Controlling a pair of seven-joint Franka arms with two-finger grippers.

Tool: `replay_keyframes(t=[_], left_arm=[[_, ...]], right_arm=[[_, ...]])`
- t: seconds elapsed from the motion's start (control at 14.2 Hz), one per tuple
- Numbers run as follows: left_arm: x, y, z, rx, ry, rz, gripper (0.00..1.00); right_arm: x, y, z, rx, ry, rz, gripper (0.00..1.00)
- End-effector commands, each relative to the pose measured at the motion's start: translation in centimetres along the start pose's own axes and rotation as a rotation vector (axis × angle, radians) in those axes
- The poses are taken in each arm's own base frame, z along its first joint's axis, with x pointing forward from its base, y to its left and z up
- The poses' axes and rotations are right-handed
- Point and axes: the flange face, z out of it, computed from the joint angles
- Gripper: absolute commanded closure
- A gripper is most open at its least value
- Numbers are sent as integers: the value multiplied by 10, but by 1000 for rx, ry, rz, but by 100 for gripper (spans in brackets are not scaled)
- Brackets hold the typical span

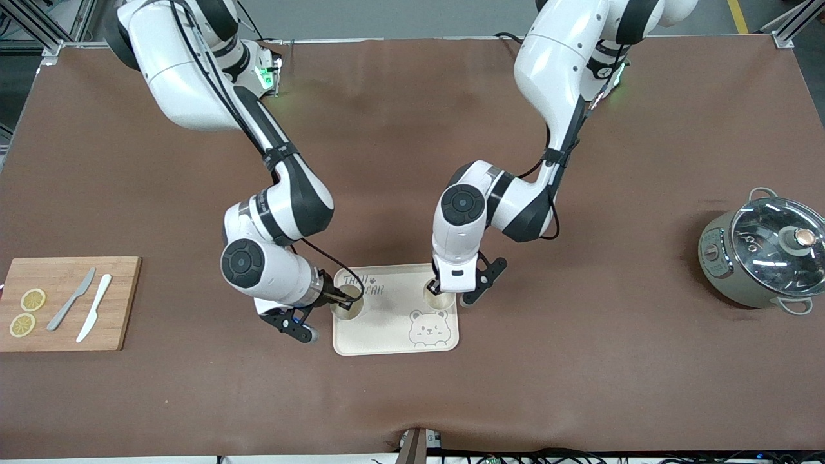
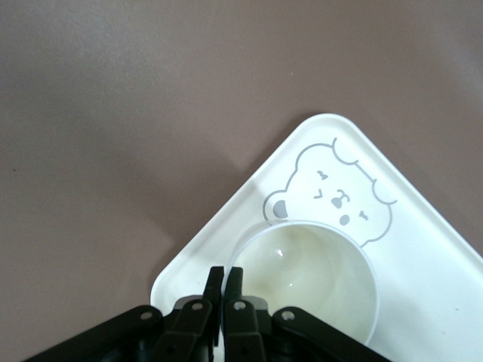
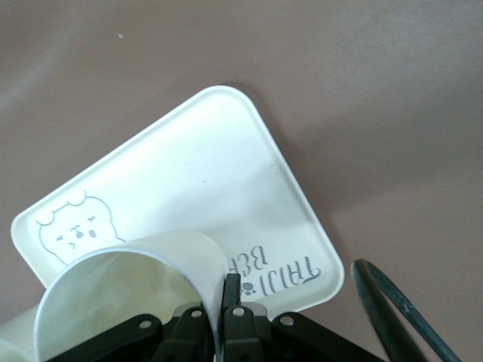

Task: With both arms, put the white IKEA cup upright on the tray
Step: 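Carry both cups toward the tray and lower them onto it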

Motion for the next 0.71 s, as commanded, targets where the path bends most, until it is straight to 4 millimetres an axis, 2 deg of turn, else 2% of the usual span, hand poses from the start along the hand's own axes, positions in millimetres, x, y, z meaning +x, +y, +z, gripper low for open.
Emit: replay_keyframes(t=[0.0, 0.28, 0.42, 0.49, 0.57, 0.64], left_arm=[[-3, 4, 11, -3, 33, -1, 100], [-3, 3, 13, -8, 32, 7, 98], [-3, 3, 13, -6, 32, 12, 63], [-4, 4, 9, -12, 31, 12, 35], [-1, 5, 3, -19, 32, 12, 2], [0, 6, -1, -25, 35, 10, 0]], right_arm=[[-1, -1, 7, -4, 30, 19, 100], [0, 1, 24, -17, 78, -7, 100], [-6, 0, 33, -44, 105, -36, 100], [-7, 0, 38, -57, 120, -34, 100], [-10, -1, 43, -70, 134, -38, 100], [-14, -3, 48, -81, 139, -39, 100]])
